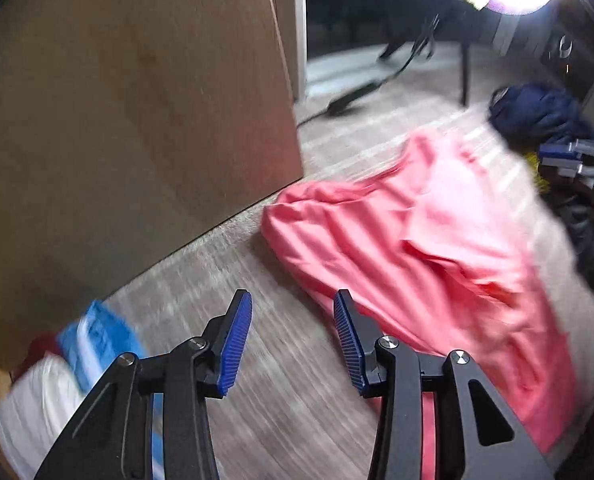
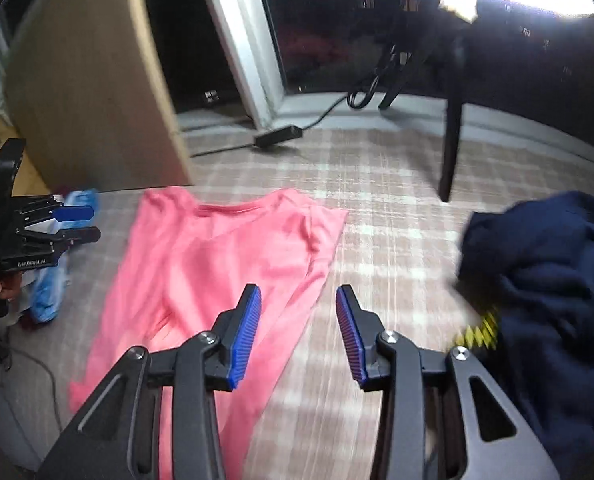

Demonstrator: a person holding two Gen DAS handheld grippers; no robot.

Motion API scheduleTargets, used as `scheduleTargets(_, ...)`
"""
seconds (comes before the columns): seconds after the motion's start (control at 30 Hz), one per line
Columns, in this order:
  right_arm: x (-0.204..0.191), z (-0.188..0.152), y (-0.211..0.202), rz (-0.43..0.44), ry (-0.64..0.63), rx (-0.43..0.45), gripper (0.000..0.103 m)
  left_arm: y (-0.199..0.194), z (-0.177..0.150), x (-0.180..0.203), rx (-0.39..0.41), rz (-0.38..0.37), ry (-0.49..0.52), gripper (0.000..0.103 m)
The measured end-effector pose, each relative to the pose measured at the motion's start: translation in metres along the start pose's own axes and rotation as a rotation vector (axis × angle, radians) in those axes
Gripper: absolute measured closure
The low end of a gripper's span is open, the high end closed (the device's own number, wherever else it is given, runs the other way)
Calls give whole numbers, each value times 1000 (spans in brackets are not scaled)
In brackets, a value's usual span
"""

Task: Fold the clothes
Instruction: 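Grasp the pink shirt's collar with the left gripper while the right gripper grasps it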

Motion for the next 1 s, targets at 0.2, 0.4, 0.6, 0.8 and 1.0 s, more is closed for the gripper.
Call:
scheduleTargets(0.2, -41, 33, 43, 146, -159, -28, 65, 21, 6, -5, 0, -90, -29, 62)
scheduleTargets(0.4, -23, 42, 60, 102, -165, -53, 65, 38, 11, -5, -15, -101, -36, 62)
scheduleTargets(0.6, 15, 46, 66, 11, -119, -59, 62, 50, 28, -1, -26, -83, -13, 61)
scheduleTargets(0.8, 29, 49, 80, 22, -130, -92, 61, 59, 33, 14, -35, -59, 42, 61)
scheduleTargets(1.0, 21, 47, 93, 50, -189, -124, 60, 60, 33, 12, -29, -48, 34, 57)
Point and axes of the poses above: each gripper's, at about its wrist camera, not at the fingertips, and y roughly the way its jaws point, x to its right, z to its top, the point moved 7 cm from there along y, roughly the way its jaws point, and after that the axes turned 9 degrees about z, right-handed, at the moved point
